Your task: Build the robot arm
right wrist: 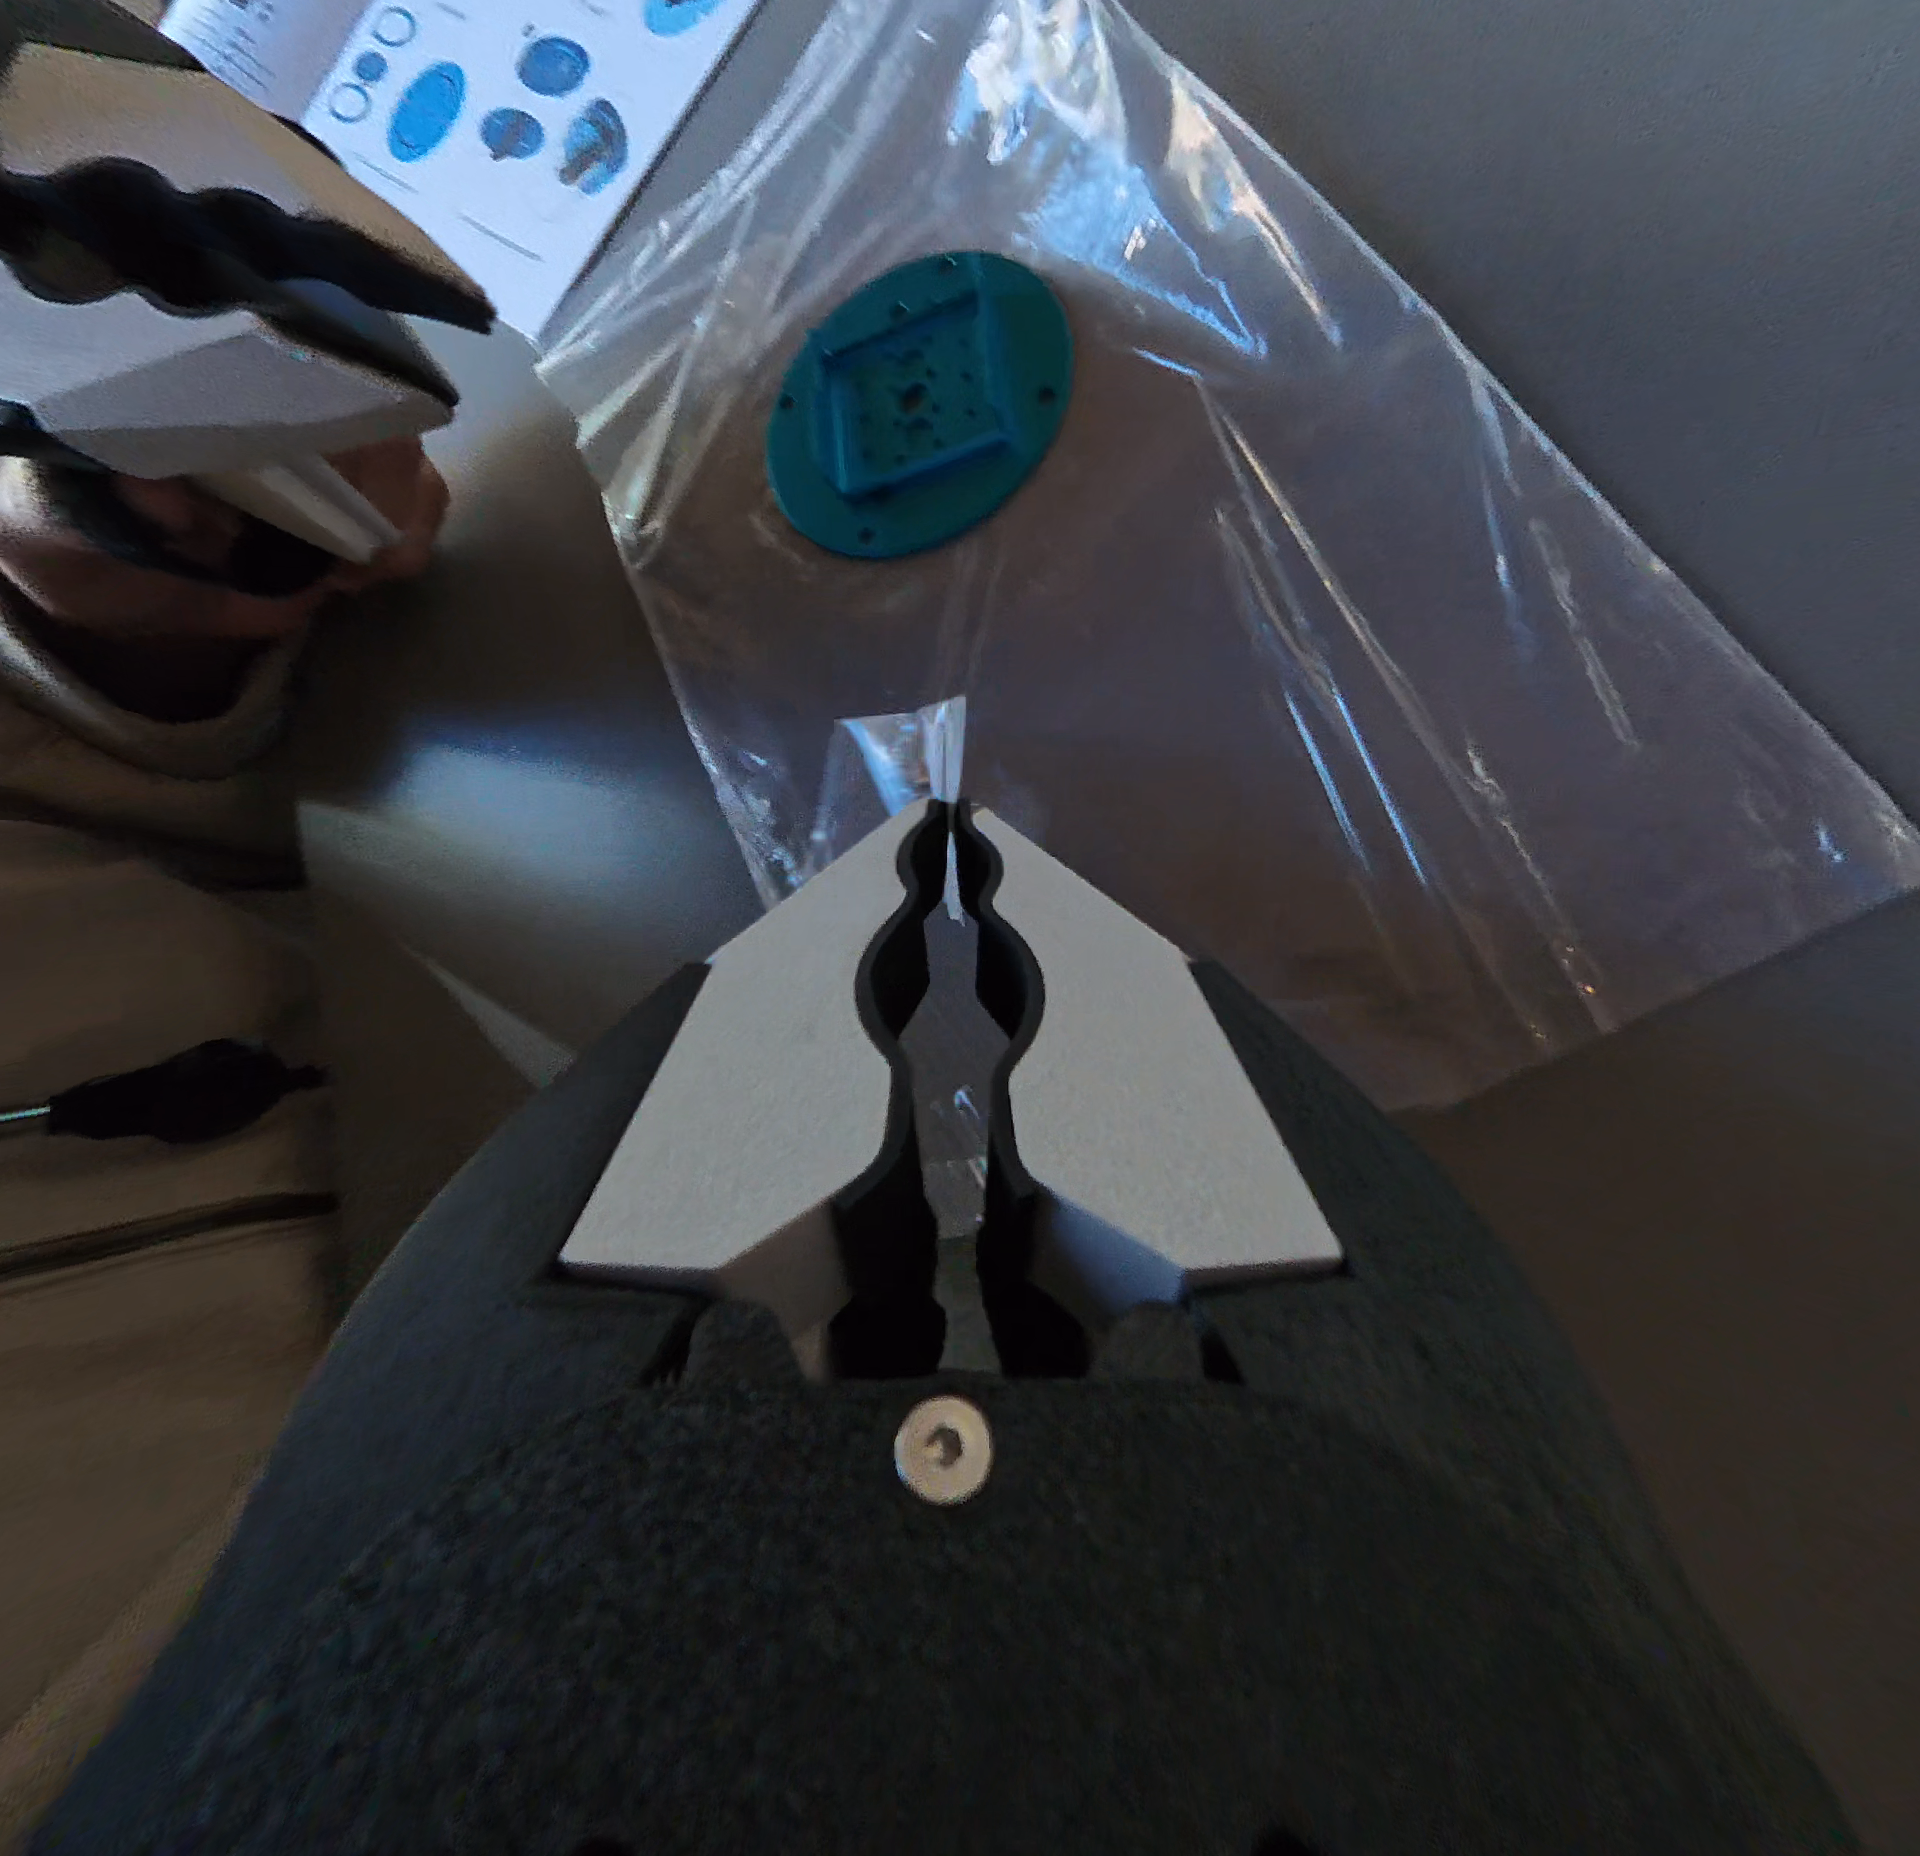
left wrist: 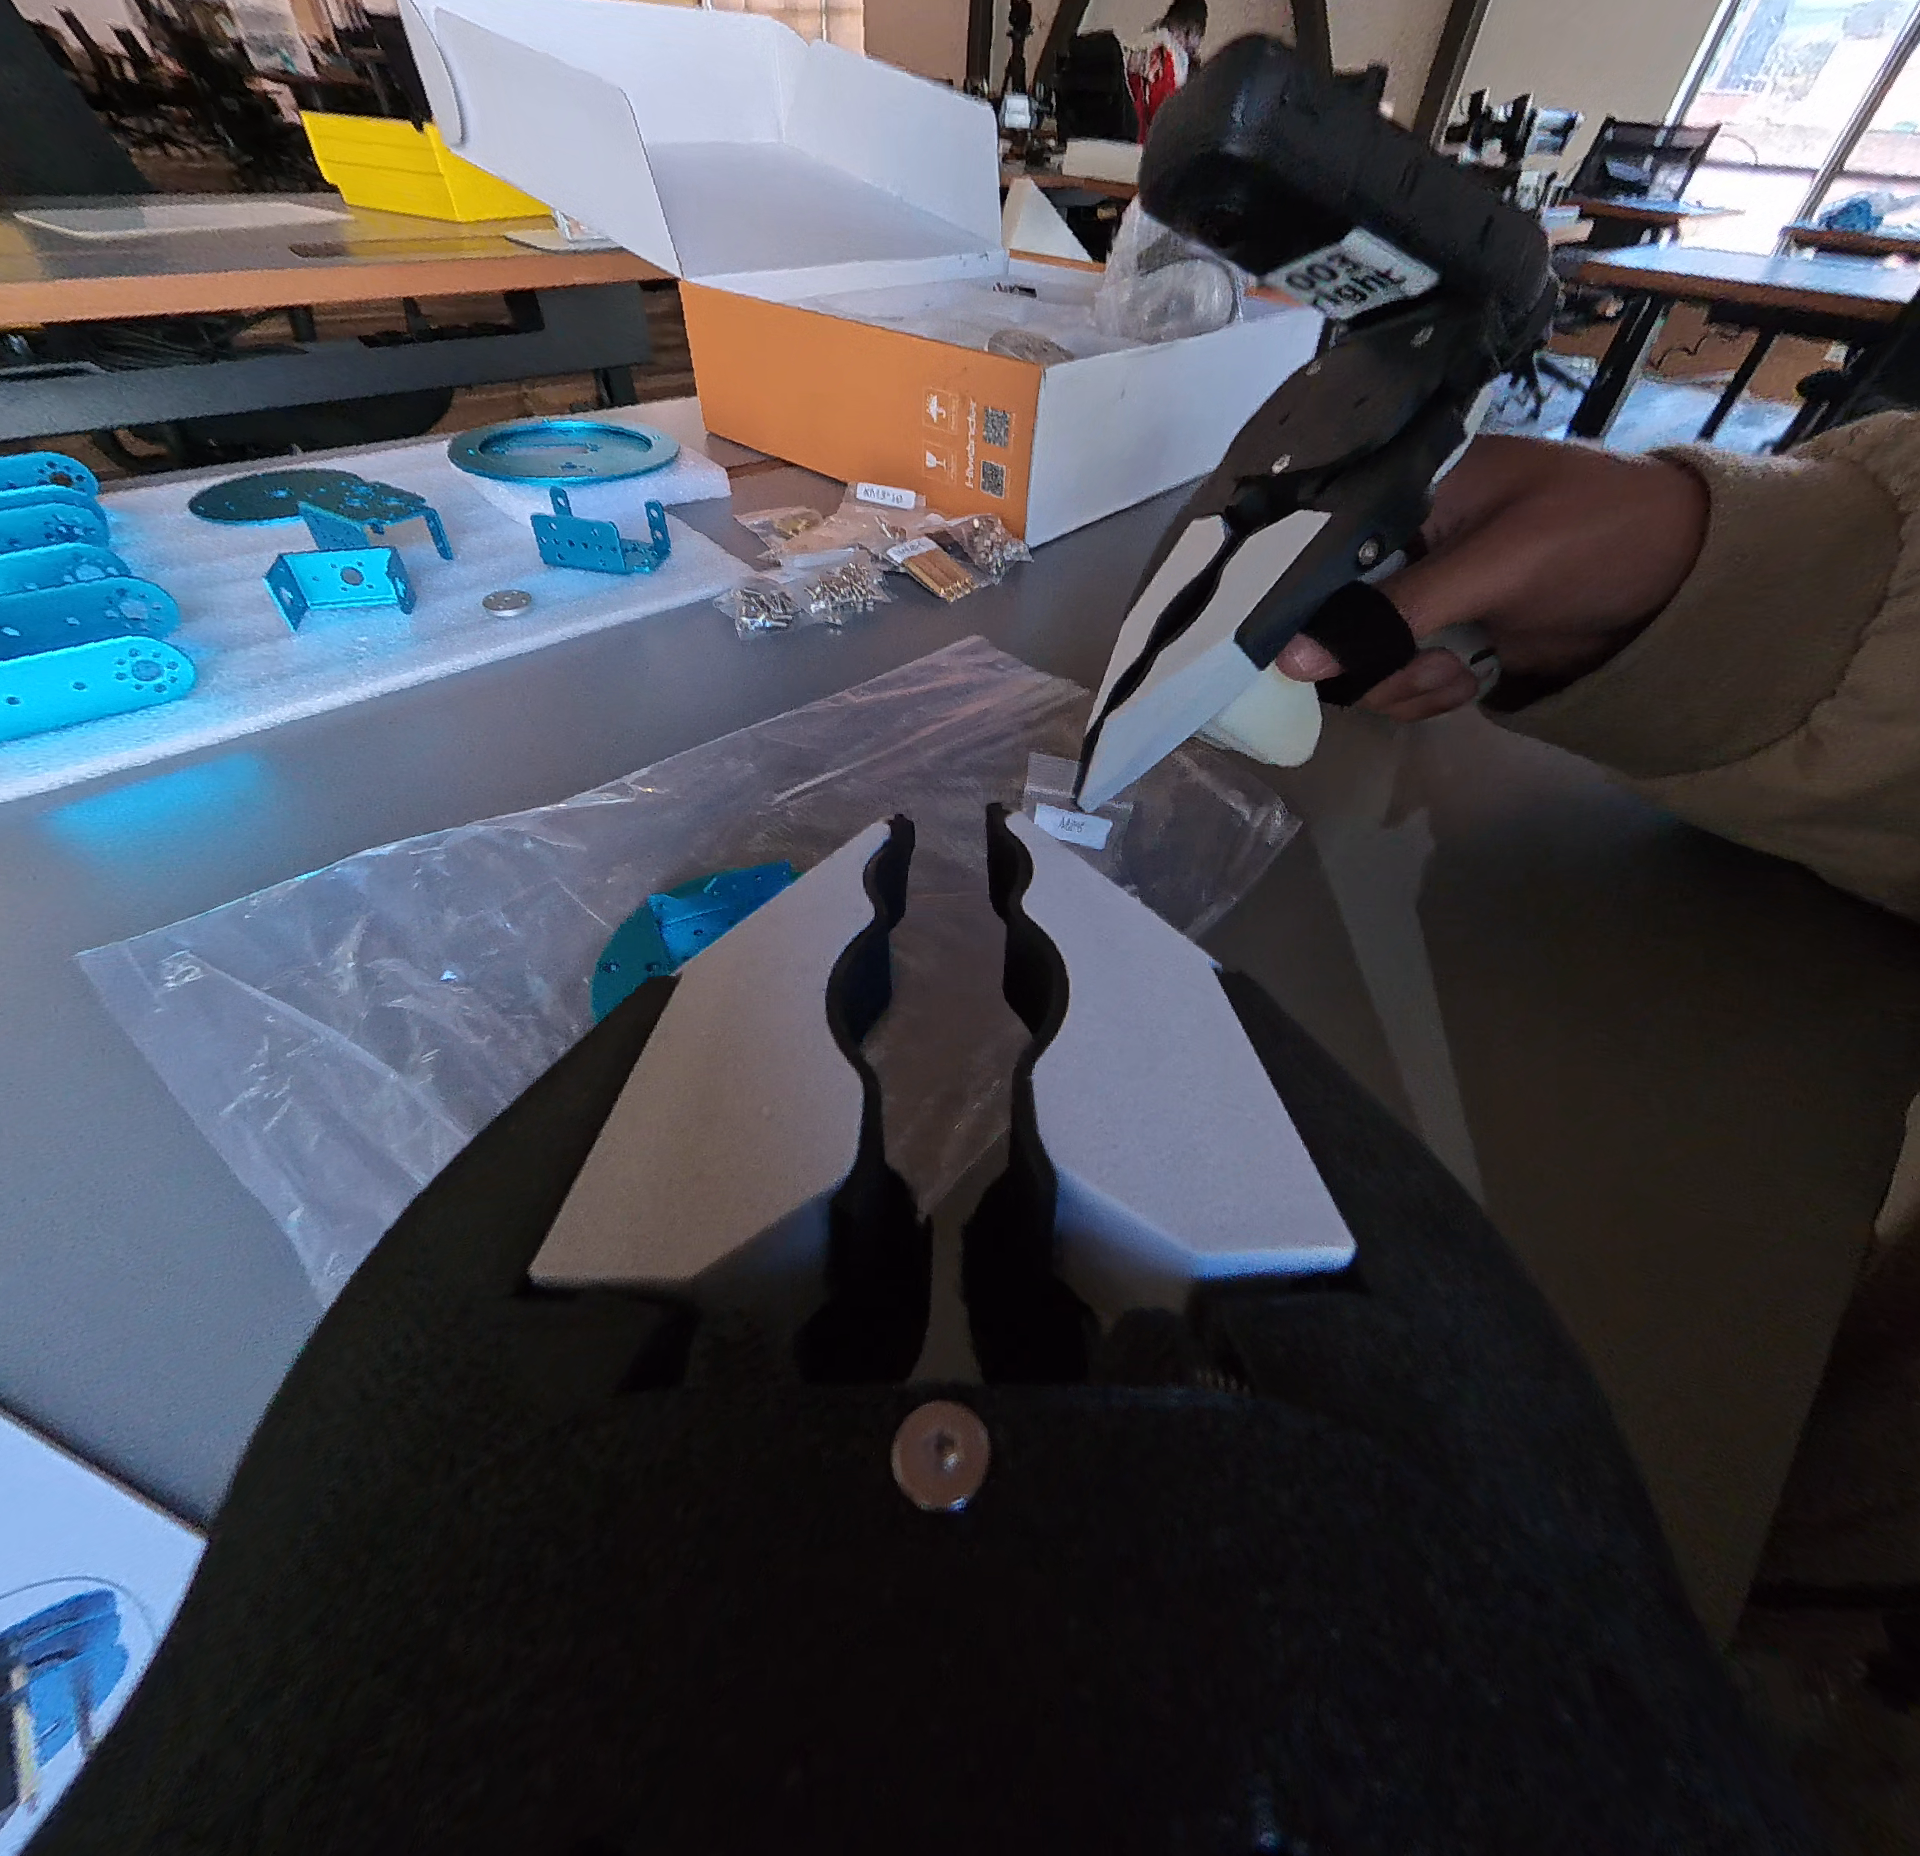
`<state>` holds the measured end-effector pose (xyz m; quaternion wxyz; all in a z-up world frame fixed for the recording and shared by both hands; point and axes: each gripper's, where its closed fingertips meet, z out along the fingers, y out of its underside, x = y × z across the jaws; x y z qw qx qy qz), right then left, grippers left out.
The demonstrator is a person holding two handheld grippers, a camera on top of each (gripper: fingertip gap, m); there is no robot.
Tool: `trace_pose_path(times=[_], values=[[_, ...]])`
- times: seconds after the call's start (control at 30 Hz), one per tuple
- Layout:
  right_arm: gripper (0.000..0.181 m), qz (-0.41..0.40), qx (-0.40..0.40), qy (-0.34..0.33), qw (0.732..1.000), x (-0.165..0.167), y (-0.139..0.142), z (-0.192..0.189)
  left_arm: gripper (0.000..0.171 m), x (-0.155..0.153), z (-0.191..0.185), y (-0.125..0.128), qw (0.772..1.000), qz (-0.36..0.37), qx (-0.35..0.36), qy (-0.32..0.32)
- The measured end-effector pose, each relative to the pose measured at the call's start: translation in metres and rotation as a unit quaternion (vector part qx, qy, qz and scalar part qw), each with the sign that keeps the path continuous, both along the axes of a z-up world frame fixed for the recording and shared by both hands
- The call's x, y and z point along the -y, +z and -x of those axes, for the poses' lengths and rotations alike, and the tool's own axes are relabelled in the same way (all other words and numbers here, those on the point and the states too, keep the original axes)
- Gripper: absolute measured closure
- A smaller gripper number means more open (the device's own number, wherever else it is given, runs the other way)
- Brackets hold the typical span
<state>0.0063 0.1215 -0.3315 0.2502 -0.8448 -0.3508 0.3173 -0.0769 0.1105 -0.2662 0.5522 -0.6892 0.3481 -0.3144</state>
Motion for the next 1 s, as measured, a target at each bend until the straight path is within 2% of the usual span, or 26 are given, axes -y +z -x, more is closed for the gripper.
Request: trace_pose_path(times=[0.13, 0.23, 0.4, 0.5, 0.6, 0.7, 0.83, 0.93, 1.0], values=[[0.181, 0.015, -0.001, -0.004, 1.0, -0.001, -0.006, -0.001, 0.157, -0.006, -0.013, -0.02, 0.997, 0.03, -0.073, -0.014], [0.181, 0.02, -0.03, 0.018, 0.999, 0.006, 0.002, 0.007, 0.153, -0.011, -0.025, -0.029, 0.992, 0.051, -0.111, -0.031], [0.181, -0.038, -0.056, 0.05, 0.996, 0.01, 0.025, 0.017, 0.152, -0.011, -0.039, -0.02, 0.989, 0.121, -0.052, -0.066], [0.181, -0.032, -0.11, 0.085, 0.99, 0.024, 0.044, 0.029, 0.152, -0.004, -0.044, -0.011, 0.99, 0.097, -0.038, -0.096], [0.181, -0.019, -0.126, 0.086, 0.988, 0.027, 0.048, 0.03, 0.152, 0.008, -0.048, 0.0, 0.987, 0.07, -0.025, -0.143], [0.181, -0.005, -0.155, 0.099, 0.983, 0.033, 0.055, 0.033, 0.166, 0.012, -0.05, 0.0, 0.984, 0.078, -0.018, -0.161], [0.181, -0.005, -0.182, 0.114, 0.977, 0.038, 0.066, 0.034, 0.171, 0.019, -0.047, 0.009, 0.975, 0.088, 0.021, -0.203], [0.16, 0.084, -0.276, 0.131, 0.949, 0.05, 0.084, 0.038, 0.171, 0.022, -0.039, 0.02, 0.963, 0.109, 0.069, -0.238], [0.161, 0.128, -0.326, 0.132, 0.927, 0.051, 0.093, 0.037, 0.171, 0.028, -0.035, 0.026, 0.956, 0.097, 0.086, -0.261]])
